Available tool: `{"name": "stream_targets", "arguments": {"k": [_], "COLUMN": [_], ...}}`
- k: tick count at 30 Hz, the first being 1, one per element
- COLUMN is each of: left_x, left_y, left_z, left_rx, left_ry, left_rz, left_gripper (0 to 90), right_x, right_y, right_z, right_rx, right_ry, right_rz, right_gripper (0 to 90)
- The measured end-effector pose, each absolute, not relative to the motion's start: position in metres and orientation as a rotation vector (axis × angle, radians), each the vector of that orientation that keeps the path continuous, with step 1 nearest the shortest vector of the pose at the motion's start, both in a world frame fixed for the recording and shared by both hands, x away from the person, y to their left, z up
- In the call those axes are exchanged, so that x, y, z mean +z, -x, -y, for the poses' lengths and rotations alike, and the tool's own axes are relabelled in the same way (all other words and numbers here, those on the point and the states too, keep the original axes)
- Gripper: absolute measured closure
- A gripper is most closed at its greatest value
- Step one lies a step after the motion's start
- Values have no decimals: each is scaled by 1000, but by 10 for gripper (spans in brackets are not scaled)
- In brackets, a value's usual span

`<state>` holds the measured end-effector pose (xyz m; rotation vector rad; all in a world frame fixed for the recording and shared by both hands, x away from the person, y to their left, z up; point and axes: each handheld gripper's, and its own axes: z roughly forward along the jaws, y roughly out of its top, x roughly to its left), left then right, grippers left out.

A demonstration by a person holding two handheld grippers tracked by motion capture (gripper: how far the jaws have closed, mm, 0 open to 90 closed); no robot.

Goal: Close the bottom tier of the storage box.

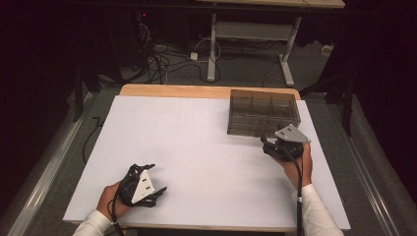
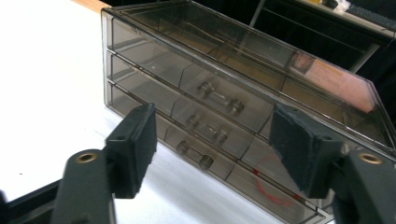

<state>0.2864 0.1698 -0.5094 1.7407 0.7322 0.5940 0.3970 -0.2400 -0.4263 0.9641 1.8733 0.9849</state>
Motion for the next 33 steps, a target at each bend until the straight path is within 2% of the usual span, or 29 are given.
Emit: {"name": "stream_targets", "arguments": {"k": [2,10,33], "left_x": [-509,-509,-509], "left_y": [-286,-286,-286], "left_z": [-170,-170,-171], "left_rx": [594,596,596], "left_ry": [-1741,-1741,-1737], "left_rz": [-731,-730,-728], "left_gripper": [182,182,182], "right_x": [-426,-426,-422], "right_y": [-397,-396,-388], "right_z": [239,238,227], "right_rx": [991,1026,1044], "right_ry": [-972,-1000,-958], "right_rz": [-1858,-1818,-1833], "right_gripper": [252,165,170]}}
